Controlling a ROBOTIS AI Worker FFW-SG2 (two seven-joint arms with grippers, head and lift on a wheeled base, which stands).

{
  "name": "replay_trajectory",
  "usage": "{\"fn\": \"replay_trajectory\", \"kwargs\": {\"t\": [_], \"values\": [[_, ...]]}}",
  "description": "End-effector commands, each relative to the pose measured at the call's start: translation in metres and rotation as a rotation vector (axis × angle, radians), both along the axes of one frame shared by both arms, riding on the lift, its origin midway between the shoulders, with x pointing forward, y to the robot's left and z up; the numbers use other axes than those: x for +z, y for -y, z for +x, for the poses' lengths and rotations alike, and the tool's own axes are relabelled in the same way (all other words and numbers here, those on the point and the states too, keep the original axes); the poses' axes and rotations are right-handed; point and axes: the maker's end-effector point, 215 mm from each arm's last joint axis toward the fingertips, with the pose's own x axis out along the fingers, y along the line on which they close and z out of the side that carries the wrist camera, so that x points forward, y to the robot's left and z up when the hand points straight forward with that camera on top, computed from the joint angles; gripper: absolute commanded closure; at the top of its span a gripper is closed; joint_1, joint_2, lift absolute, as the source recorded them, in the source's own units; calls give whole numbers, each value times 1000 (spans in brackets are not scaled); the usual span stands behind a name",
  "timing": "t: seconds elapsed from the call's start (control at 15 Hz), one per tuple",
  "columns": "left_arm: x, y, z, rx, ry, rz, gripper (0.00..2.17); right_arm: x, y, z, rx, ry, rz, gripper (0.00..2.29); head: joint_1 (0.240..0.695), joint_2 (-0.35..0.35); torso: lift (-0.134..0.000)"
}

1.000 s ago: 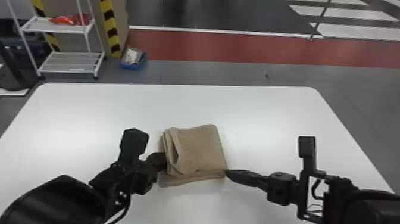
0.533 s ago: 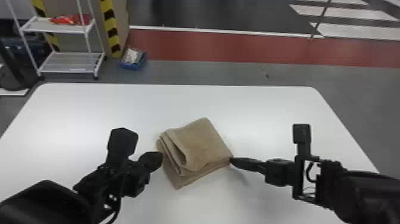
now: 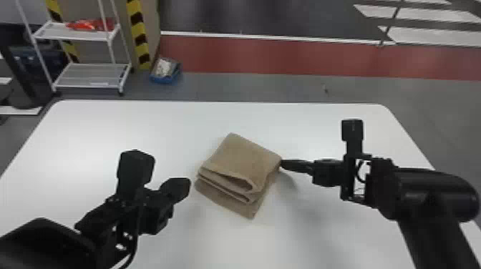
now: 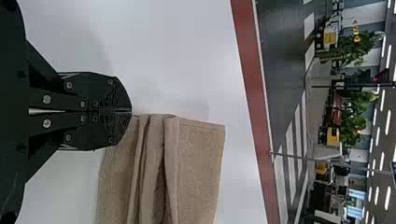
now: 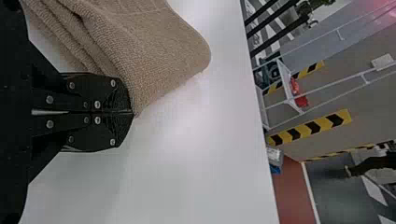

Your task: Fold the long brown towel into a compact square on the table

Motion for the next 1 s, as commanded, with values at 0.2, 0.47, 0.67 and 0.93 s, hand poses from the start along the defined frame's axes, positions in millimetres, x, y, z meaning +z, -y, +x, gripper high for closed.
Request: {"fn": "replay_trajectory", "kwargs": {"t": [0.2,0.47,0.67,0.93], "values": [[-13,8,2,-18,-16,-16,1912,51,15,9,-52,353,123,2202,695,-83,-124],[-14,18,29,-27,51,-59,1912,57,95,-48,-134,382,235,2202,695,-132,-124],[-15,22,50,-34,114,-78,1916,69,142,-81,-184,410,216,2202,695,-220,-124],[-32,30,35,-61,35,-87,1916,79,177,-103,-224,423,201,2202,695,-282,-124]]}}
